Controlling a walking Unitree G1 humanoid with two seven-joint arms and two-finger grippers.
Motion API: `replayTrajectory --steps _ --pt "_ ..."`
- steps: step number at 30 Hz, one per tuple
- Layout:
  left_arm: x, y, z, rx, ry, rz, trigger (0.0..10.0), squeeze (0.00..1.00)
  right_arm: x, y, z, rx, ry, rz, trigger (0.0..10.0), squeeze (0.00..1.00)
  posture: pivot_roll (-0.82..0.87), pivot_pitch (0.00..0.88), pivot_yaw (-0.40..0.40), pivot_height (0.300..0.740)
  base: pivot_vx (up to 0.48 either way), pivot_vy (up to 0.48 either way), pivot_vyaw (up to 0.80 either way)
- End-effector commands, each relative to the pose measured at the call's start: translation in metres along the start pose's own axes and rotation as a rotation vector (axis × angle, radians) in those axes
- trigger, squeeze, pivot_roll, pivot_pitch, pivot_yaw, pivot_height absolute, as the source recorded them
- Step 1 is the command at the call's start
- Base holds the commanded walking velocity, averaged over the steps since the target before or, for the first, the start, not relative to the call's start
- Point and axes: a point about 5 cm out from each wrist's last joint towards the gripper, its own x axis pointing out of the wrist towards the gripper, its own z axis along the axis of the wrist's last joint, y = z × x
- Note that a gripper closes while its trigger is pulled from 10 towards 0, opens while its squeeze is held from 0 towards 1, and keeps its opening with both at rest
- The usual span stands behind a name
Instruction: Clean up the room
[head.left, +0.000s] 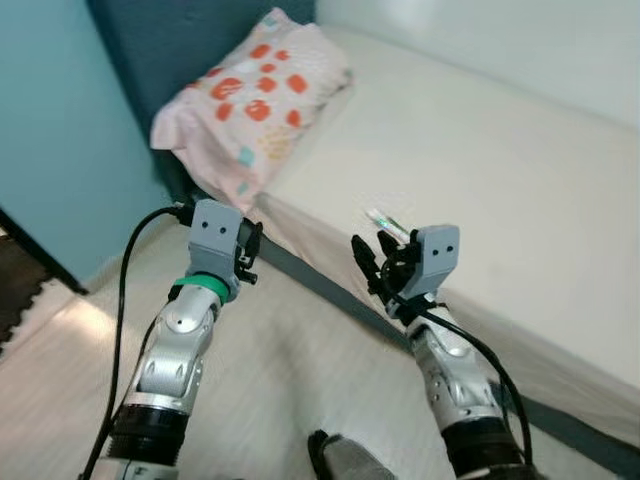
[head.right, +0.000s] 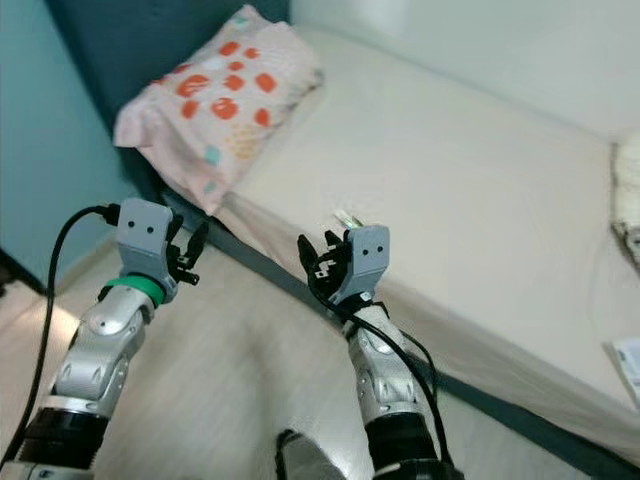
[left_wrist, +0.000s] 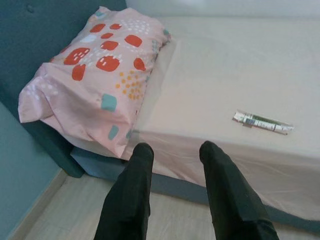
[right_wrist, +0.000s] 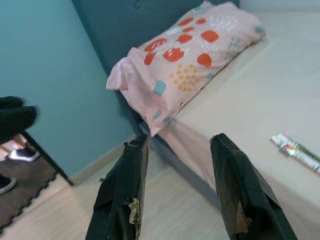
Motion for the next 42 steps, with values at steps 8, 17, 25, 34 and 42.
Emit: replayTrajectory --steps 8,17,25,34,42 --pt "-0.004 -0.006 -0.006 -0.019 0.011 -0.009 10.0 0.00 -0.003 -0.008 -0.002 0.005 0.025 -0.012 10.0 0.00 -0.08 0.094 0.038 0.714 0.000 0.000 -0.80" --pt "0.000 -0.005 0.001 0.006 -0.031 -0.004 10.0 0.00 -0.001 -0.006 0.000 0.018 0.008 -0.018 10.0 0.00 -0.07 0.098 0.045 0.714 0.197 0.000 -0.75" --pt "0.000 -0.009 0.004 0.006 -0.042 -0.013 10.0 0.00 -0.001 -0.005 0.000 0.009 0.008 -0.018 10.0 0.00 -0.07 0.103 0.049 0.714 0.480 0.000 0.00" --pt "0.002 -0.007 0.005 0.013 -0.049 -0.003 10.0 0.00 0.003 0.002 0.001 0.029 0.000 0.028 10.0 0.00 -0.06 0.106 0.048 0.714 0.480 0.000 0.00" --pt "0.001 -0.010 0.005 0.010 -0.050 -0.005 10.0 0.00 0.006 0.003 0.002 0.027 -0.007 0.032 10.0 0.00 -0.06 0.104 0.039 0.714 0.480 0.000 0.00"
